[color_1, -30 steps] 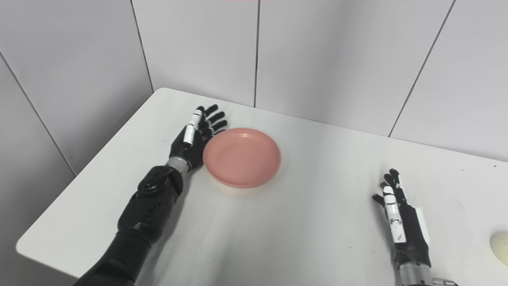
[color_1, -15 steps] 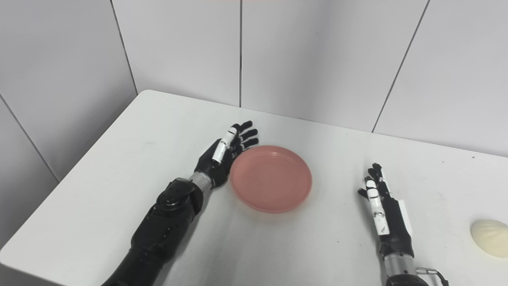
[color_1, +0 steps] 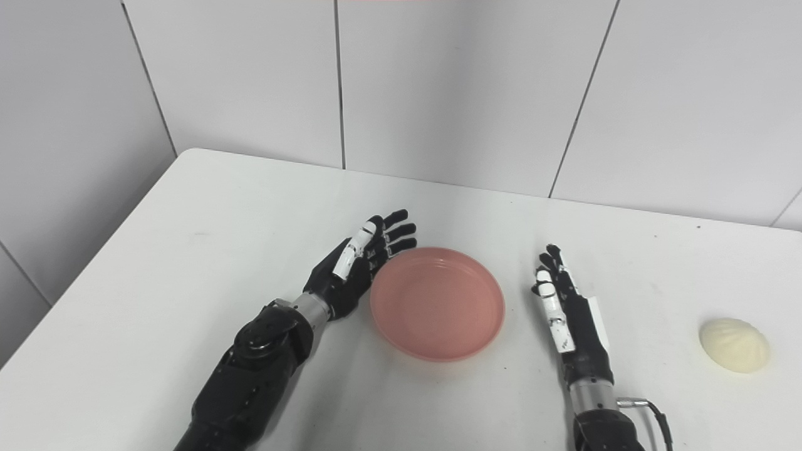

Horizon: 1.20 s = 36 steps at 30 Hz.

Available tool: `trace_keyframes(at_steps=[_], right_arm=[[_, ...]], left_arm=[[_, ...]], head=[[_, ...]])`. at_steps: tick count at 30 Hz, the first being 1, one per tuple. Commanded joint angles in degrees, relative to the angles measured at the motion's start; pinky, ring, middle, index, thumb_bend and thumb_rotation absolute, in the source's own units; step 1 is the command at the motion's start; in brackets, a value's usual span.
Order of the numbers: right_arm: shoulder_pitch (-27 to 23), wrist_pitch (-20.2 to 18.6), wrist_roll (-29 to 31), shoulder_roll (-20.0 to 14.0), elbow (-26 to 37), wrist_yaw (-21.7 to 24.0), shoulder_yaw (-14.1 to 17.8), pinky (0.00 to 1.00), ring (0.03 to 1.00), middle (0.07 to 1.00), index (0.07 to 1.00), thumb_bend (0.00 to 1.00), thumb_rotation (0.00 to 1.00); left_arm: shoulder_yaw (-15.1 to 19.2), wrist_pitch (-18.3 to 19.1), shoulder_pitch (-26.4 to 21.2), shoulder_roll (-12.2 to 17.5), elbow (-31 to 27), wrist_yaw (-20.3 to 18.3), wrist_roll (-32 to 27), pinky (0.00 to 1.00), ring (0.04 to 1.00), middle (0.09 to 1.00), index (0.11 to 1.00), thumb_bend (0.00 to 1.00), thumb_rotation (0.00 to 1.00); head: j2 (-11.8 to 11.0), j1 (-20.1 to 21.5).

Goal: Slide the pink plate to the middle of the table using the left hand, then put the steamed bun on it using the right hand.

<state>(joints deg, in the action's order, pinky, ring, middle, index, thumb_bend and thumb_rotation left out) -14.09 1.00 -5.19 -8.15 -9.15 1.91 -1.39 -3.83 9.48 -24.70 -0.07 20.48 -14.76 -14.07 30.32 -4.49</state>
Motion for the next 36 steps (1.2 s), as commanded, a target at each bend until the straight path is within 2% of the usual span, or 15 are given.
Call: trace_keyframes(at_steps=[1,11,19,23,30,32,34,36], right_arm=[[0.98,-0.03,-0.57,0.62,-1.35,0.01,-0.71,0.86,0.909,0.93,0.951,0.21,1.0],[0.81,-0.31,-1.11,0.98,-1.92,-0.55,-0.87,0.85,0.902,0.925,0.945,0.23,1.0],[0.02,0.07,-0.43,1.3,-2.57,-0.88,-0.17,0.87,0.91,0.932,0.953,0.27,1.0],[-0.42,-0.46,-1.67,0.89,-0.73,-1.51,-0.21,0.84,0.884,0.925,0.954,0.4,1.0],[-1.5,0.77,-11.55,-1.58,6.26,-5.53,-1.04,0.7,0.8,0.872,0.925,0.51,0.91],[-2.1,-0.91,-15.01,-2.88,9.72,-5.7,-0.95,0.71,0.809,0.864,0.922,0.59,0.9],[-2.55,-3.66,-17.96,-3.94,13.72,-5.26,-0.49,0.72,0.807,0.858,0.918,0.62,0.89],[-2.87,-6.23,-19.77,-4.82,17.47,-4.58,0.16,0.67,0.779,0.85,0.911,0.68,0.83]], left_arm=[[-0.28,5.35,2.94,0.47,1.6,-0.85,-0.15,0.89,0.891,0.903,0.894,0.39,1.0],[0.05,5.4,3.36,1.35,2.03,-1.88,-0.2,0.89,0.888,0.9,0.891,0.39,1.0],[0.4,3.66,3.03,2.26,5.16,-3.14,0.29,0.9,0.898,0.908,0.895,0.39,1.0],[0.68,2.85,2.93,2.54,6.36,-3.54,0.46,0.9,0.899,0.909,0.896,0.4,1.0],[1.4,2.77,3.02,3.17,7.11,-4.52,0.36,0.89,0.895,0.908,0.895,0.4,1.0],[1.75,2.33,2.93,3.47,7.79,-5.19,0.02,0.89,0.892,0.905,0.892,0.39,1.0],[1.87,1.91,2.9,3.88,8.17,-5.6,0.0,0.89,0.889,0.904,0.891,0.4,1.0],[1.96,1.52,2.83,4.25,8.62,-5.96,-0.15,0.88,0.886,0.903,0.89,0.4,1.0]], head=[[0.12,0.53],[0.24,2.42],[-0.19,5.76],[-0.45,7.02],[-1.32,10.29],[-1.56,11.25],[-1.82,12.43],[-2.06,13.57]])
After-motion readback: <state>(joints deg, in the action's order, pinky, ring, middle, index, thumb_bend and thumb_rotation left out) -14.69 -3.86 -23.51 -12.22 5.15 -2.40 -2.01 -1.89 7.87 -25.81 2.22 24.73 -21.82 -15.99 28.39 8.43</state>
